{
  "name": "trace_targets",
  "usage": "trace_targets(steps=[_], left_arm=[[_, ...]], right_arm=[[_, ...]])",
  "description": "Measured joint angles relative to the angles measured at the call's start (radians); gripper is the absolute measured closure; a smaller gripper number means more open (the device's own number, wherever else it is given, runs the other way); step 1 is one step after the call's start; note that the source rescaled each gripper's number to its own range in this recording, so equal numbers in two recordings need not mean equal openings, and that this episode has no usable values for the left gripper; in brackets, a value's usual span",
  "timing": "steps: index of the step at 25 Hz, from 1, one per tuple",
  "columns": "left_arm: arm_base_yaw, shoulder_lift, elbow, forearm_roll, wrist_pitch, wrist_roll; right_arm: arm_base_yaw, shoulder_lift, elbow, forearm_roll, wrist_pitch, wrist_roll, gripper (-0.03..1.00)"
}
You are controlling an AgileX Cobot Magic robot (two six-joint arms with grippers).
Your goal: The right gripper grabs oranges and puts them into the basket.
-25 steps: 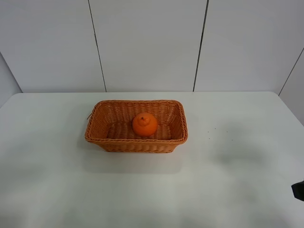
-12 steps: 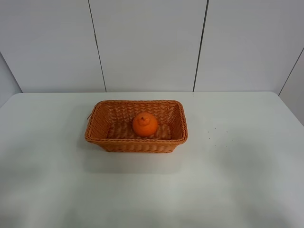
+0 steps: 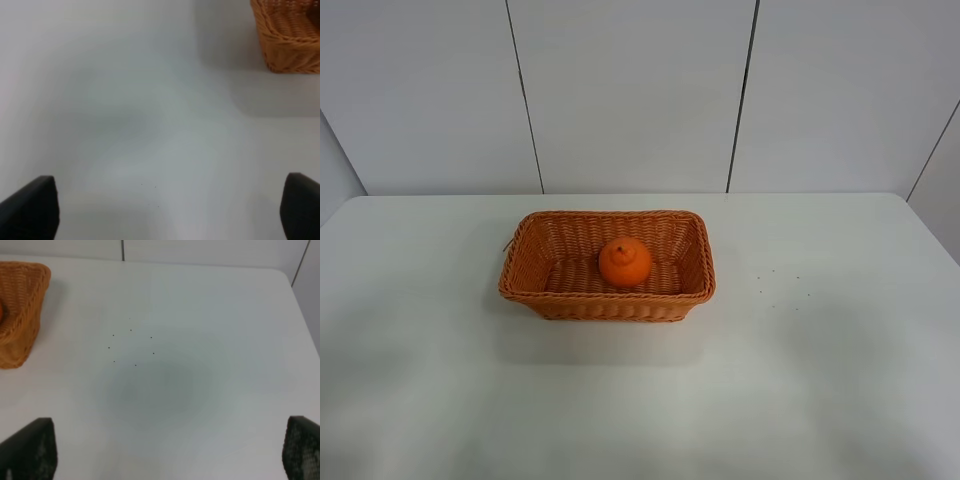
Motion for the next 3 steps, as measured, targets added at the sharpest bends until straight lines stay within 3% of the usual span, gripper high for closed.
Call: trace_targets(steps=[3], left_arm=[[0.000,0.000,0.000,0.000,0.000,0.000]], right_arm=[[0.000,0.000,0.000,-0.001,-0.001,0.000,-0.03]])
